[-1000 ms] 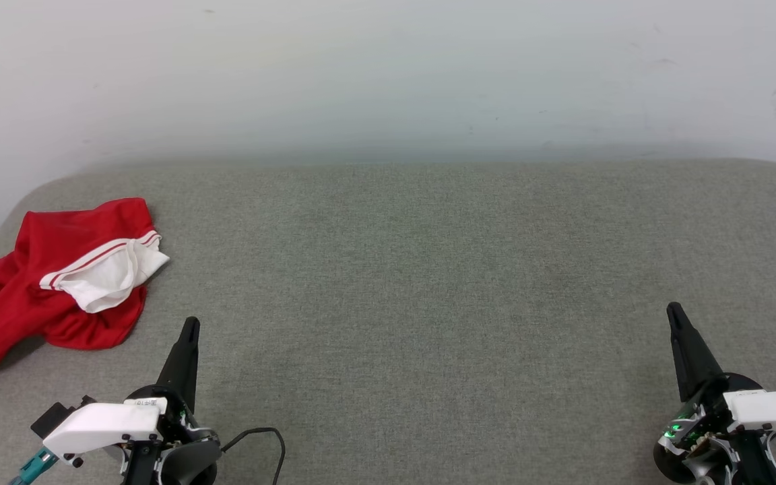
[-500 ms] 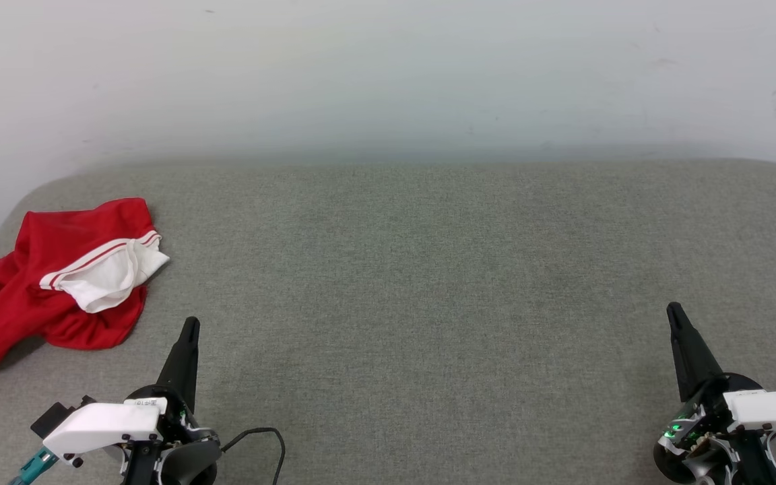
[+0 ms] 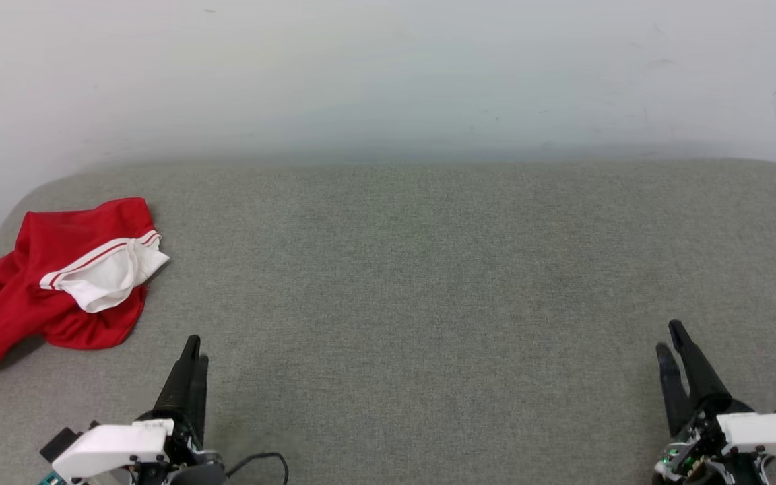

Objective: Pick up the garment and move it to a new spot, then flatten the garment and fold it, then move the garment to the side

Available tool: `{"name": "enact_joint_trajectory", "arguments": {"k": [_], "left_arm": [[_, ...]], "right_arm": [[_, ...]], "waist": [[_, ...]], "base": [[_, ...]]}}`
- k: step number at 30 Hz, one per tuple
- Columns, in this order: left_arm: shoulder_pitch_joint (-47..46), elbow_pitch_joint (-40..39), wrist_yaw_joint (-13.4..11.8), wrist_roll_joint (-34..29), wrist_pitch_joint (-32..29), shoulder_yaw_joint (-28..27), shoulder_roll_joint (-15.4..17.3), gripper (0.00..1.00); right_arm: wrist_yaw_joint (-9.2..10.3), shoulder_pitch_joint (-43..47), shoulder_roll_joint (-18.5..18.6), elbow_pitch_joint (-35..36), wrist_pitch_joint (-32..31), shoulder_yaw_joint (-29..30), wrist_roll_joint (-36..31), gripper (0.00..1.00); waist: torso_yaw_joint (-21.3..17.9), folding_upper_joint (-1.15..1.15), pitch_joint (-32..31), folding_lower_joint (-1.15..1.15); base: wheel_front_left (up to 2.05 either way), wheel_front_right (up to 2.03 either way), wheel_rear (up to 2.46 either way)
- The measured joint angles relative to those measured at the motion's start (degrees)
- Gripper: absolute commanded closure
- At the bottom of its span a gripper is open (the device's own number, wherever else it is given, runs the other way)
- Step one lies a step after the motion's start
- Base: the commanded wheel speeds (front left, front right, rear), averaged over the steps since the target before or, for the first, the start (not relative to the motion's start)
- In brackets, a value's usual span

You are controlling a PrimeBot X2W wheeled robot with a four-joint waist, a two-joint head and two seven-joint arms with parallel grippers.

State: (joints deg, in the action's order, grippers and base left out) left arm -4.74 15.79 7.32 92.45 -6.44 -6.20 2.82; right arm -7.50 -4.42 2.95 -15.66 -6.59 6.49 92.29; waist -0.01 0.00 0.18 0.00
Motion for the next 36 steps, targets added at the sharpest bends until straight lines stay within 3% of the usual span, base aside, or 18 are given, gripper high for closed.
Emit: {"name": "enact_joint_trajectory", "arguments": {"k": [11,23,31,36], "left_arm": [[1.3,0.11,-0.01,-1.69,2.79,0.3,-0.07,0.0],[2.08,0.4,-0.01,-9.25,5.87,-2.0,-0.07,0.0],[2.25,-1.79,-0.01,-15.18,7.68,-3.39,-0.08,0.0],[2.7,-4.79,-0.01,-21.01,8.72,-4.01,-0.07,0.0]], "right_arm": [[0.0,0.97,-0.04,-0.76,2.78,-1.51,-2.31,0.0],[0.0,0.8,-0.09,-2.55,5.8,-1.38,-11.51,0.0],[0.0,0.2,-0.16,-1.67,7.6,0.19,-20.7,0.0],[0.0,-0.12,-0.15,1.65,8.67,0.83,-30.43,0.0]], "waist": [[-0.17,0.0,0.04,0.0],[-0.48,0.0,-0.02,0.0],[-0.63,0.0,0.07,0.0],[-0.79,0.0,0.2,0.0]], "base": [[0.0,0.0,0.0],[0.0,0.0,0.0],[0.0,0.0,0.0],[0.0,0.0,0.0]]}}
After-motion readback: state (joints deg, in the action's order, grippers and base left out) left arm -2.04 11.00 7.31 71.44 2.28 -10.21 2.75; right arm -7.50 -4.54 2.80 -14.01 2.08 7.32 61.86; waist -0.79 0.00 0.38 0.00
